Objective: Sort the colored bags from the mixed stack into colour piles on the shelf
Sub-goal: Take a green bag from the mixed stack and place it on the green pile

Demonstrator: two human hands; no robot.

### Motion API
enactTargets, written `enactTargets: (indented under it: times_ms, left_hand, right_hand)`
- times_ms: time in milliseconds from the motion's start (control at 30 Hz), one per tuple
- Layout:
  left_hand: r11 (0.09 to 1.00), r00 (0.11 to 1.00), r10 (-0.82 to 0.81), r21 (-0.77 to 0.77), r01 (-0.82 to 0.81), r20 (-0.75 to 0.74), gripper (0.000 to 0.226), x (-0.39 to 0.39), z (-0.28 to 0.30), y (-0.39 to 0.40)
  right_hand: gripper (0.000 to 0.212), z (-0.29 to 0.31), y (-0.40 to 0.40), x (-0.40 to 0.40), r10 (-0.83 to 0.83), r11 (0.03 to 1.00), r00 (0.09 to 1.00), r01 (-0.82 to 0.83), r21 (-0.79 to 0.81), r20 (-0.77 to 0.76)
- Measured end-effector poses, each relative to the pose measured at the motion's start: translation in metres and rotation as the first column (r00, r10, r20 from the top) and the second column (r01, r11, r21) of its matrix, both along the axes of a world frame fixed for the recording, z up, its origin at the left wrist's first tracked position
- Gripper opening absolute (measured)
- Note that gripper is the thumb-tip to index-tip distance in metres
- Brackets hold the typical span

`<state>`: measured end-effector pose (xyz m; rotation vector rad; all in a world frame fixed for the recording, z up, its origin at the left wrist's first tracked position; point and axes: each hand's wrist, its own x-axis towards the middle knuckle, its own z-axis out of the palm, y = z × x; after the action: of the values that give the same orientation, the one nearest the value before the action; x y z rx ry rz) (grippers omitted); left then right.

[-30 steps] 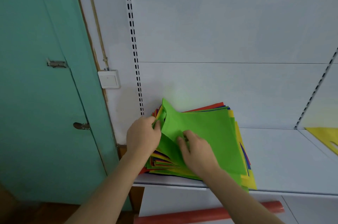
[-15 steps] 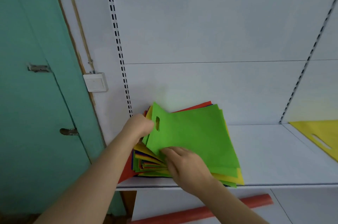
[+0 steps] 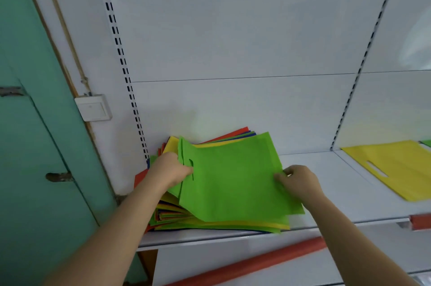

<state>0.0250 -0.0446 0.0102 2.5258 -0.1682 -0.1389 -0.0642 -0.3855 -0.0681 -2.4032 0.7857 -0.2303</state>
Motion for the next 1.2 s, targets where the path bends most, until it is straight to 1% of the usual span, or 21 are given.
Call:
enactTargets:
  times_ms: [67, 133, 200, 267, 300, 333, 400, 433, 467, 533, 600, 667, 700, 767, 833, 900, 967, 1000, 1067, 1133, 1200]
  left_hand:
    - [0.994, 0.997, -0.079, 0.079, 0.076, 0.028, 0.016, -0.001, -0.001, -0.003]
    - [0.990, 0.984, -0.141, 0.034, 0.138, 0.107, 0.016, -0.002, -0.004, -0.005]
    - [0.977, 0.949, -0.185, -0.056, 0.206, 0.257, 0.023, -0.005, -0.004, -0.003]
    - [0.933, 0.892, -0.235, -0.167, 0.319, 0.387, 0.033, -0.009, -0.003, 0.001]
    - [0.910, 0.872, -0.249, -0.208, 0.360, 0.421, 0.033, -0.011, -0.002, 0.004]
    - [0.890, 0.865, -0.255, -0.244, 0.384, 0.432, 0.030, -0.011, -0.003, 0.007]
    - [0.862, 0.892, -0.243, -0.338, 0.379, 0.380, 0.022, -0.011, -0.006, 0.013]
    - [0.856, 0.911, -0.229, -0.374, 0.357, 0.344, 0.024, -0.010, -0.007, 0.014]
    - [0.856, 0.923, -0.210, -0.396, 0.333, 0.324, 0.026, -0.009, -0.007, 0.014]
    - [0.832, 0.930, -0.177, -0.455, 0.316, 0.322, 0.027, -0.008, -0.006, 0.012]
    - [0.768, 0.935, -0.137, -0.561, 0.309, 0.328, 0.025, -0.007, -0.002, 0.008]
    - [0.738, 0.940, -0.101, -0.609, 0.290, 0.325, 0.023, -0.003, -0.002, 0.002]
    - [0.736, 0.948, -0.089, -0.621, 0.269, 0.306, 0.019, -0.001, -0.003, -0.001]
    - [0.725, 0.970, -0.083, -0.654, 0.217, 0.230, 0.012, 0.001, -0.008, -0.006]
    - [0.720, 0.974, -0.113, -0.659, 0.218, 0.198, 0.019, 0.000, -0.016, -0.010]
    - [0.748, 0.965, -0.147, -0.613, 0.253, 0.219, 0.025, 0.000, -0.023, -0.014]
    - [0.789, 0.954, -0.131, -0.555, 0.264, 0.269, 0.021, 0.001, -0.028, -0.020]
    - [0.799, 0.949, -0.108, -0.541, 0.261, 0.297, 0.016, 0.000, -0.029, -0.024]
    - [0.800, 0.934, -0.040, -0.549, 0.243, 0.355, 0.015, -0.001, -0.027, -0.033]
    - [0.794, 0.909, 0.037, -0.565, 0.224, 0.414, 0.022, -0.002, -0.025, -0.044]
    - [0.780, 0.894, 0.079, -0.586, 0.220, 0.441, 0.028, -0.006, -0.023, -0.061]
  right_hand:
    - [0.019, -0.004, -0.005, -0.001, -0.007, 0.997, 0.999, 0.004, 0.082, 0.036]
    - [0.010, -0.007, -0.008, -0.002, -0.029, 0.980, 0.996, 0.011, 0.198, 0.090]
    - [0.006, -0.008, -0.011, -0.003, -0.072, 0.934, 0.984, 0.009, 0.358, 0.165]
    - [0.014, -0.007, -0.012, -0.006, -0.118, 0.852, 0.965, -0.023, 0.523, 0.235]
    - [0.020, -0.004, -0.011, -0.007, -0.133, 0.806, 0.952, -0.057, 0.590, 0.274]
    - [0.026, -0.001, -0.011, -0.007, -0.141, 0.759, 0.938, -0.102, 0.644, 0.316]
    - [0.035, 0.009, -0.009, -0.008, -0.141, 0.688, 0.909, -0.195, 0.699, 0.393]
    - [0.038, 0.013, -0.009, -0.009, -0.129, 0.676, 0.894, -0.236, 0.698, 0.428]
    - [0.039, 0.018, -0.009, -0.010, -0.112, 0.684, 0.878, -0.271, 0.677, 0.465]
    - [0.035, 0.026, -0.009, -0.012, -0.092, 0.754, 0.833, -0.300, 0.585, 0.546]
    - [0.026, 0.034, -0.008, -0.012, -0.115, 0.836, 0.766, -0.270, 0.479, 0.632]
    - [0.012, 0.037, -0.004, -0.013, -0.156, 0.868, 0.691, -0.244, 0.432, 0.705]
    - [0.009, 0.036, 0.000, -0.013, -0.168, 0.870, 0.666, -0.246, 0.427, 0.726]
    - [0.015, 0.029, 0.009, -0.015, -0.172, 0.859, 0.648, -0.269, 0.435, 0.742]
    - [0.019, 0.019, 0.015, -0.018, -0.157, 0.868, 0.661, -0.263, 0.422, 0.734]
    - [0.018, 0.012, 0.016, -0.019, -0.126, 0.901, 0.708, -0.212, 0.379, 0.695]
    - [0.018, 0.012, 0.014, -0.021, -0.101, 0.944, 0.749, -0.135, 0.300, 0.655]
    - [0.020, 0.015, 0.012, -0.023, -0.109, 0.958, 0.744, -0.097, 0.268, 0.659]
    - [0.024, 0.024, 0.007, -0.031, -0.156, 0.971, 0.686, -0.025, 0.237, 0.710]
    - [0.035, 0.032, 0.001, -0.045, -0.231, 0.968, 0.596, 0.057, 0.246, 0.769]
    - [0.039, 0.037, -0.008, -0.065, -0.281, 0.960, 0.518, 0.132, 0.249, 0.808]
